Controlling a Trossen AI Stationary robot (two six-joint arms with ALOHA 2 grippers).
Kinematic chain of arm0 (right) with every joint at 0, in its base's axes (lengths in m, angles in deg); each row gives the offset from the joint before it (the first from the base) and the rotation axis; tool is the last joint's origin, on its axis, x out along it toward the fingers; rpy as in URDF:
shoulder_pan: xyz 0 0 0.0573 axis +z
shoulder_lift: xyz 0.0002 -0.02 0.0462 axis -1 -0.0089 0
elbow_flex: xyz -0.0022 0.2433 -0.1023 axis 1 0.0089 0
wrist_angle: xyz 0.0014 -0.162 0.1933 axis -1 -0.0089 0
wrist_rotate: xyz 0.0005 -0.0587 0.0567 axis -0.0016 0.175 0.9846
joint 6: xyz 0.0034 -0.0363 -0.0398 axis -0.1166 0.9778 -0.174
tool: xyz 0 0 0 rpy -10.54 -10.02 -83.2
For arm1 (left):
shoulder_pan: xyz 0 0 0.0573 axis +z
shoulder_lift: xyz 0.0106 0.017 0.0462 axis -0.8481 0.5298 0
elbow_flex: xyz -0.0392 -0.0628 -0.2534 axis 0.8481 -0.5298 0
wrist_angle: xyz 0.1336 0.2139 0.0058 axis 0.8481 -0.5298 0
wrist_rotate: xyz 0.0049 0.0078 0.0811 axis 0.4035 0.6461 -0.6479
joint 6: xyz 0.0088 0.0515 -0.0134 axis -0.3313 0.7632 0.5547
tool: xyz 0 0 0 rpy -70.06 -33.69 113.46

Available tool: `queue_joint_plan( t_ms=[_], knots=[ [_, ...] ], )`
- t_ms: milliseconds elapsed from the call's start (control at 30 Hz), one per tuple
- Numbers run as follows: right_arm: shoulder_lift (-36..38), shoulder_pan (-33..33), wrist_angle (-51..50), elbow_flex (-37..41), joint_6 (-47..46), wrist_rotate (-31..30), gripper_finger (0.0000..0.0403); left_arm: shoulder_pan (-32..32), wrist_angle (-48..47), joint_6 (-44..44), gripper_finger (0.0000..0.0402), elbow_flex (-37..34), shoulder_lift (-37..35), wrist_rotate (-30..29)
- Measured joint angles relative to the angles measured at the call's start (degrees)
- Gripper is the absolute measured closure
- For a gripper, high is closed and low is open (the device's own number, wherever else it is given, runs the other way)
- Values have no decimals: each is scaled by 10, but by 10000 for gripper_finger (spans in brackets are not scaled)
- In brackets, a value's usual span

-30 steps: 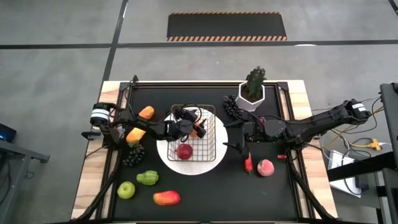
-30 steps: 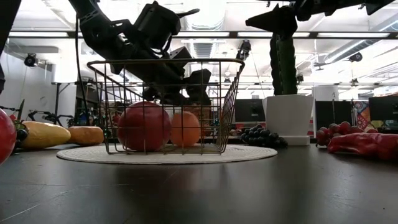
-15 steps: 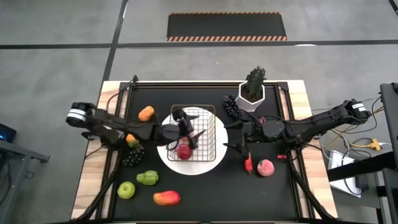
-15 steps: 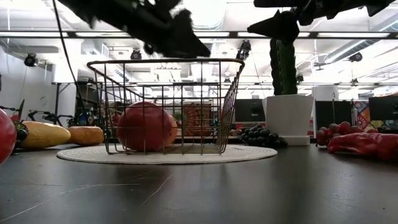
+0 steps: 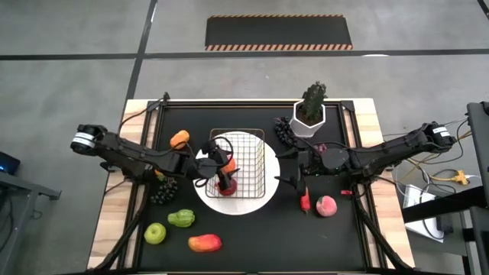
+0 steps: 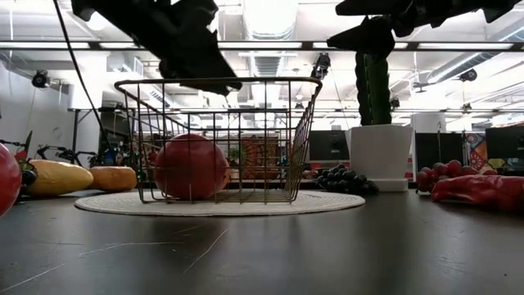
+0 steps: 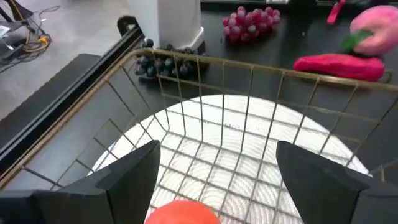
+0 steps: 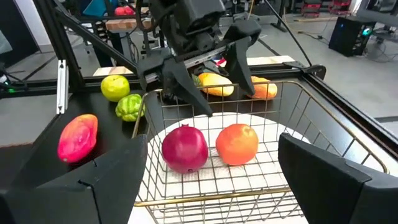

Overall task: Build produce basket
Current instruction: Put the top yellow mango into the wire basket

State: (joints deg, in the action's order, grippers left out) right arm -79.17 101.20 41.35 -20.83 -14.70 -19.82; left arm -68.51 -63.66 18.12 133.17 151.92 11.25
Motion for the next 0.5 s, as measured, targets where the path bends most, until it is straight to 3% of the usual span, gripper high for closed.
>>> queue_joint_plan(
  t_ms=[500],
  knots=[
    [0,0,-2,20,-11,0,62,-8,1,2,100,7,-54,7]
  ],
)
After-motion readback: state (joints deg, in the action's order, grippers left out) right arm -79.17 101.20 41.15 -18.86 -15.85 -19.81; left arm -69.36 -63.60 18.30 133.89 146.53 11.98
